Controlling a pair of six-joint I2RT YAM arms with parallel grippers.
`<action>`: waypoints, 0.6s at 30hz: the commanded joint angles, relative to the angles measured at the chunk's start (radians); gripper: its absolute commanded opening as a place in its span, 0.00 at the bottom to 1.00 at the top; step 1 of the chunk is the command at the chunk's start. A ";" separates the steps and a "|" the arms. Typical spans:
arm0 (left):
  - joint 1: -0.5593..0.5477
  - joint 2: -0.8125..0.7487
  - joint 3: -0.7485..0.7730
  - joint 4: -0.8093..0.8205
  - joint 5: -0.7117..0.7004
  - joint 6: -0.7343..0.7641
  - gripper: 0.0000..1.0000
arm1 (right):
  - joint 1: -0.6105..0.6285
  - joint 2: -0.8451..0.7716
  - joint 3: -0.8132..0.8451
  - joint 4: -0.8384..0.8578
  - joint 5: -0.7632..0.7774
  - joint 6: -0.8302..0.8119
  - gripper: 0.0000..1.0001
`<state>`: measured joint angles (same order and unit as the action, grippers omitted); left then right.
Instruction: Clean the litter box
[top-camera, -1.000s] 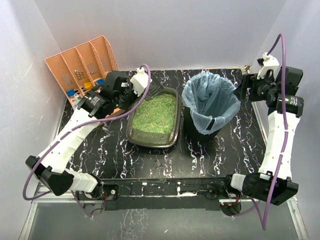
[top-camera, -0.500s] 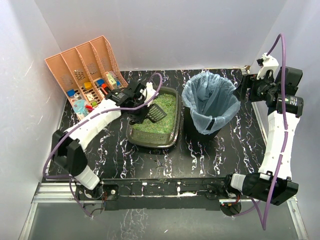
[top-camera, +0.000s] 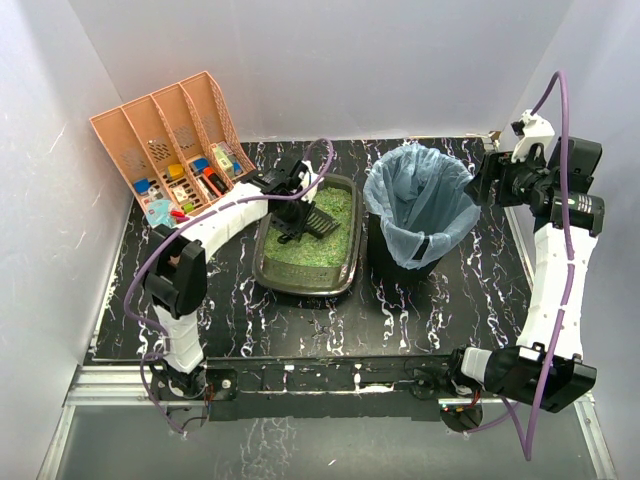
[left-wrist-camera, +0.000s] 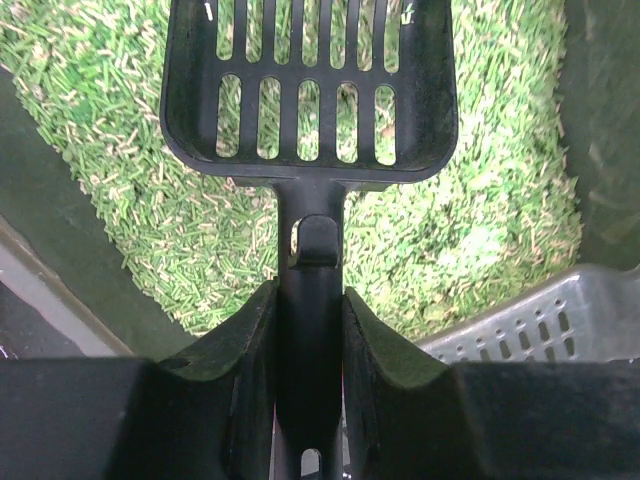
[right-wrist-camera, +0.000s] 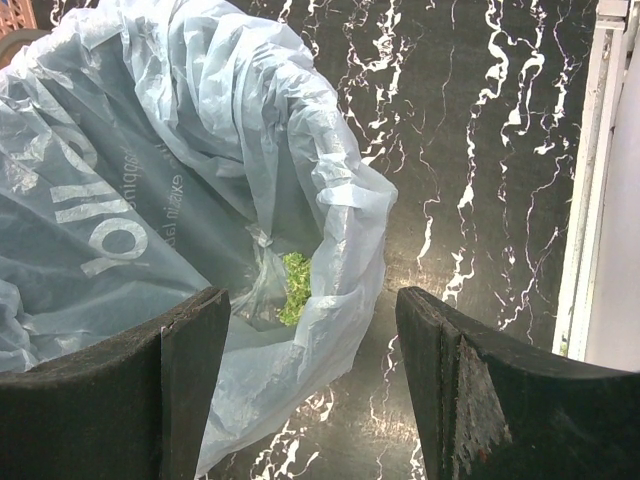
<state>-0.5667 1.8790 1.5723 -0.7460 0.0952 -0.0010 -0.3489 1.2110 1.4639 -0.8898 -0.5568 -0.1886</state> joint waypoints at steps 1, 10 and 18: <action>0.008 -0.006 0.047 0.054 -0.028 -0.095 0.00 | -0.005 -0.032 -0.008 0.057 -0.026 -0.011 0.73; 0.006 0.052 0.078 0.054 -0.013 -0.240 0.00 | -0.005 -0.026 -0.019 0.062 -0.031 -0.011 0.73; -0.004 0.069 0.101 0.051 0.033 -0.318 0.00 | -0.005 -0.037 -0.025 0.058 -0.012 -0.009 0.73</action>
<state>-0.5659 1.9495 1.6215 -0.6811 0.0940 -0.2531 -0.3489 1.2041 1.4414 -0.8860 -0.5705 -0.1894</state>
